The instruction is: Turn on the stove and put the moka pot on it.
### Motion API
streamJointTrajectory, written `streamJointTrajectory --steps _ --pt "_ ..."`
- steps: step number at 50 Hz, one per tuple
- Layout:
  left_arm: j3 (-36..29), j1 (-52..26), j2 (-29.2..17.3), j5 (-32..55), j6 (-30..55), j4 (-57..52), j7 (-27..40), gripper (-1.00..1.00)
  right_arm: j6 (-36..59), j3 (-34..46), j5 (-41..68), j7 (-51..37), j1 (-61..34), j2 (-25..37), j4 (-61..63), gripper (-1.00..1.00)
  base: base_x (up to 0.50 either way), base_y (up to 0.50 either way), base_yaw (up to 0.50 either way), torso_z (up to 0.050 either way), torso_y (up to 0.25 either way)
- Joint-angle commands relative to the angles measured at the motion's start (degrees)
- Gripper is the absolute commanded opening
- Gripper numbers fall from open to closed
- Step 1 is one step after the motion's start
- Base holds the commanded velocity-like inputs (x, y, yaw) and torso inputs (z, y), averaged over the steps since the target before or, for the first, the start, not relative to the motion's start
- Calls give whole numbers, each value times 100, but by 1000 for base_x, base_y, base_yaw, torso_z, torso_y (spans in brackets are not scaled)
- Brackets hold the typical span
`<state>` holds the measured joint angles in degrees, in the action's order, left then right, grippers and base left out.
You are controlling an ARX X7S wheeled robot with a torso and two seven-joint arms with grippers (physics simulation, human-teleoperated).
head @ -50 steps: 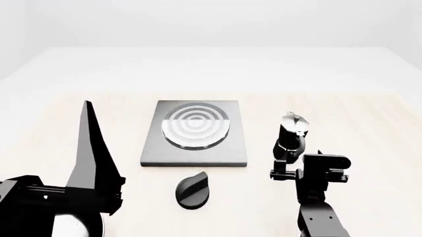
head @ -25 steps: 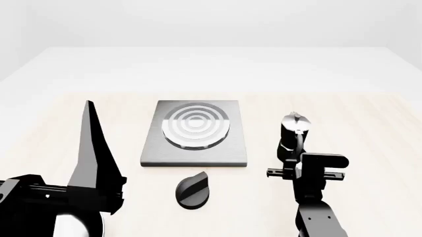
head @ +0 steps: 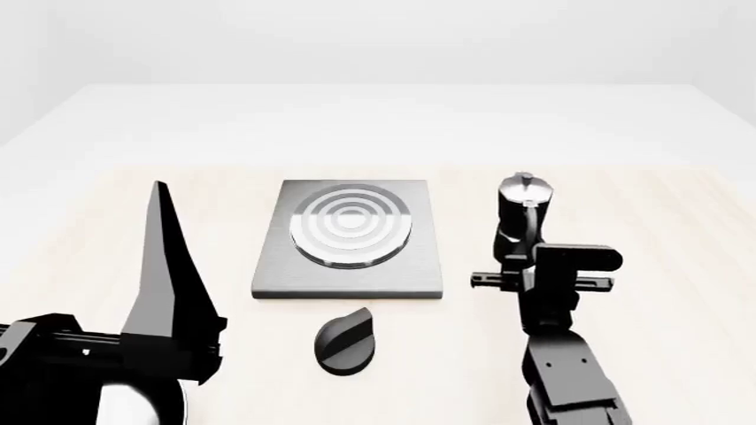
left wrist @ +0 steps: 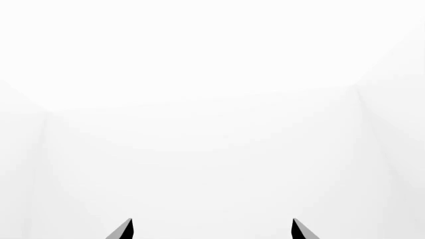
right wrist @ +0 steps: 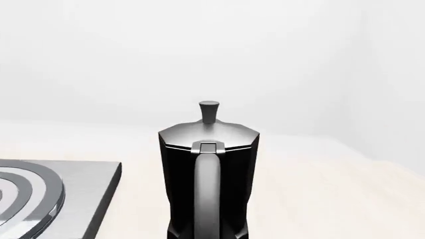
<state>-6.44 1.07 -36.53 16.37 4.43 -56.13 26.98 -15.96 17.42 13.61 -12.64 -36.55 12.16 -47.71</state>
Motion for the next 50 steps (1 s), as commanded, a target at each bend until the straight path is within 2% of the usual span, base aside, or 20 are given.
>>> streamJointTrajectory --steps 1,10,14,16,17,34,50 --pt "-10 30 -6 -14 -58 29 23 100 122 21 -179 -14 -566 -88 254 -100 0 0 0 0 0" --pt "-10 50 -25 -22 -78 25 43 100 -334 88 -283 105 -1186 -285 -530 -100 0 0 0 0 1" --pt "-12 63 -25 -16 -104 45 47 100 -767 105 -338 230 -1720 -453 -1526 -100 0 0 0 0 0" --pt "-5 43 -33 7 -89 47 51 100 -1425 99 -381 341 -2106 -619 -2589 -100 0 0 0 0 5" --pt "-5 34 -36 11 -80 45 55 100 -1401 79 -381 368 -2228 -641 -2710 -100 0 0 0 0 0" --pt "-88 -22 -14 2 -136 134 55 100 -761 -479 -938 238 -2798 -696 -2726 -100 0 0 0 0 1" --pt "-154 -67 0 -7 -147 181 67 100 -955 -999 -1071 690 -2809 -1060 -2727 -100 0 0 0 0 1"
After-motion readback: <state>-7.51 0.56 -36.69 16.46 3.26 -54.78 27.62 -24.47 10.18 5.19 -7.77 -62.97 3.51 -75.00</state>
